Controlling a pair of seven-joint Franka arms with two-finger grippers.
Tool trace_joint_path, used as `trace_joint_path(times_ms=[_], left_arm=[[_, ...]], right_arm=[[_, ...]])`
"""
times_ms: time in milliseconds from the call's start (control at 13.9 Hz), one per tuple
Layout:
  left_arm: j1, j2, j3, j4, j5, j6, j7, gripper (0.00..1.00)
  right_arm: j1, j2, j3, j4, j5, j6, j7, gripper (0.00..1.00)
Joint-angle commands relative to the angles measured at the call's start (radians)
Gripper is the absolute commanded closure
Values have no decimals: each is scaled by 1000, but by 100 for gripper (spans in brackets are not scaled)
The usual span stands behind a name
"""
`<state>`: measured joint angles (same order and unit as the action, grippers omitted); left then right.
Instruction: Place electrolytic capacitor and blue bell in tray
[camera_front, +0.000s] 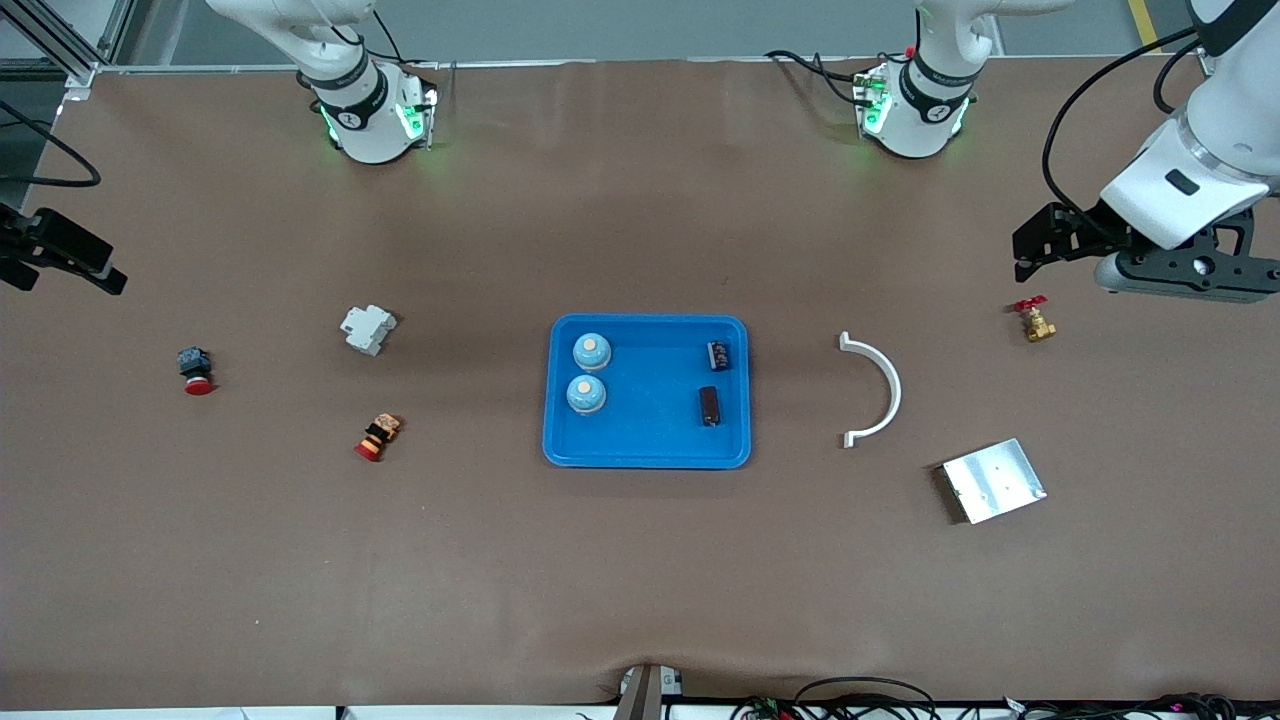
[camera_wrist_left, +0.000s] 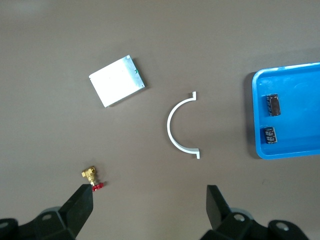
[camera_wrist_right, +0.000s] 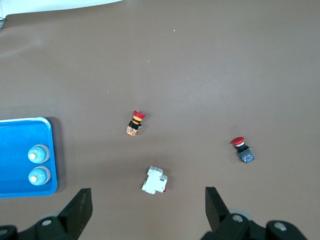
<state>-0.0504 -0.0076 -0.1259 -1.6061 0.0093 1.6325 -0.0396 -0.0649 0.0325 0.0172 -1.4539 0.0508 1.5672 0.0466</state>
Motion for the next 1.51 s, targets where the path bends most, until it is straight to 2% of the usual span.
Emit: trace_joint_path(times_ms=[0, 575, 1437], left_arm=[[-12, -37, 8, -29, -15, -17, -26, 0], [-8, -46, 52, -29, -26, -17, -37, 0], [1, -43, 52, -32, -12, 7, -30, 0]], right_arm=[[-15, -14, 7, -13, -3, -3, -16, 0], [-16, -14, 6, -13, -11, -7, -5, 0], [-24, -13, -3, 15, -17, -27, 2, 0]])
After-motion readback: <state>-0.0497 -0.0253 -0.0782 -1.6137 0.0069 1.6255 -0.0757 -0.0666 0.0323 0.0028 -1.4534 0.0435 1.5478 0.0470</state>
